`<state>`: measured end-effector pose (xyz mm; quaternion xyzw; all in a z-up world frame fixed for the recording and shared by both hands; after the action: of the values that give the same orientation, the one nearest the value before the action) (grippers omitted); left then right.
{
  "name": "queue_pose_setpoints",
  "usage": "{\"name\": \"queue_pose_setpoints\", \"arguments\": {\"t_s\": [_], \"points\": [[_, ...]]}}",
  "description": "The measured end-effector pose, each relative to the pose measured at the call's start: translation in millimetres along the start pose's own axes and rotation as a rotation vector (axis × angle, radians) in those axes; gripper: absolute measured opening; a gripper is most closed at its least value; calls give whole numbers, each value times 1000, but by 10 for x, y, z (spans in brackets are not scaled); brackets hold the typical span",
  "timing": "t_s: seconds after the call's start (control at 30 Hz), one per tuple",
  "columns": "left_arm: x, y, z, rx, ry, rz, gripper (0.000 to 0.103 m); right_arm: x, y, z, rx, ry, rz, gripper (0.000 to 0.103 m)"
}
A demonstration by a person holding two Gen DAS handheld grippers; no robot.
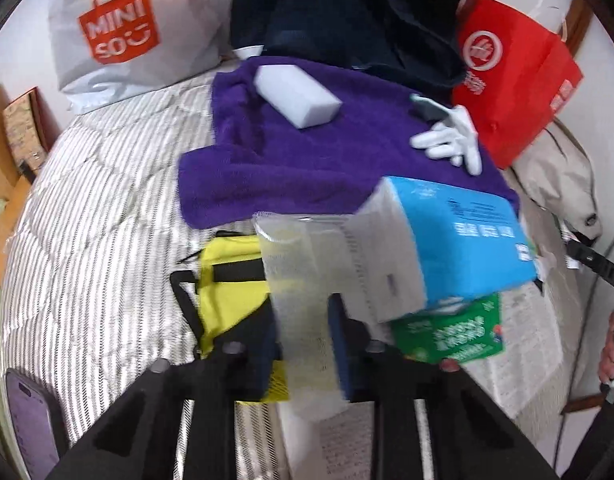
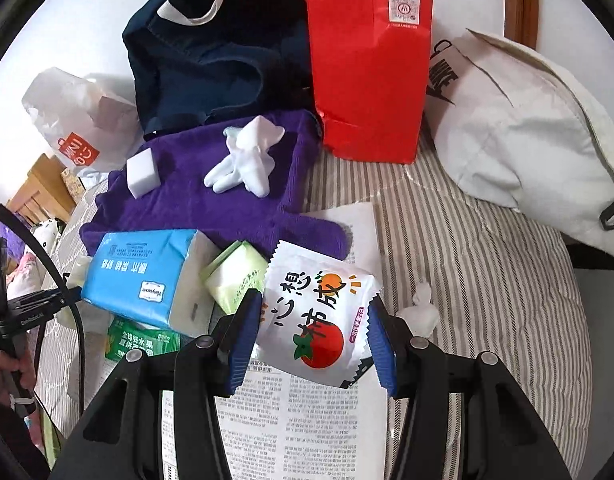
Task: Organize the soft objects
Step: 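Grasp the clear mesh bag with the left gripper while the right gripper holds the packet, then carry mesh bag and snack packet onto the purple towel and open both grippers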
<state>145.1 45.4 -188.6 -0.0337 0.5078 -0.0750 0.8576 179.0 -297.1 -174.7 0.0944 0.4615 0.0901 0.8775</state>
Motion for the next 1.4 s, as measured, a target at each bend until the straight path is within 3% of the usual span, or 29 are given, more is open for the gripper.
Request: {"name": "queue_pose_setpoints", "arguments": {"t_s": [0.07, 0.4, 0.47, 0.53, 1.4], "points": [[-19, -59, 7, 13, 1, -26, 12, -4, 7, -7, -2, 0, 0, 51], [182, -201, 66, 39, 27, -17, 11, -19, 30, 1, 5, 4, 26, 51], [216, -204, 77, 27, 35, -26, 4, -14, 30, 0, 6, 5, 28, 51], [211, -198, 88, 23, 32, -29, 3, -10, 34, -7, 8, 9, 33, 51], [-554, -79, 393, -2, -134, -64, 3, -184, 367, 113, -45, -25, 82, 51]]}}
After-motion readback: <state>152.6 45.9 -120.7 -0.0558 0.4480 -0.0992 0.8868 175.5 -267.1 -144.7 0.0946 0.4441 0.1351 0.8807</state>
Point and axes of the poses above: each gripper's, at about its wrist camera, not at the fingertips, and x roughly the way its jaws point, y to its left, z to its top, the point moved 6 cm from there along x, roughly the way its jaws point, and after that the axes turned 5 degrees about x, right-handed, at the moved point
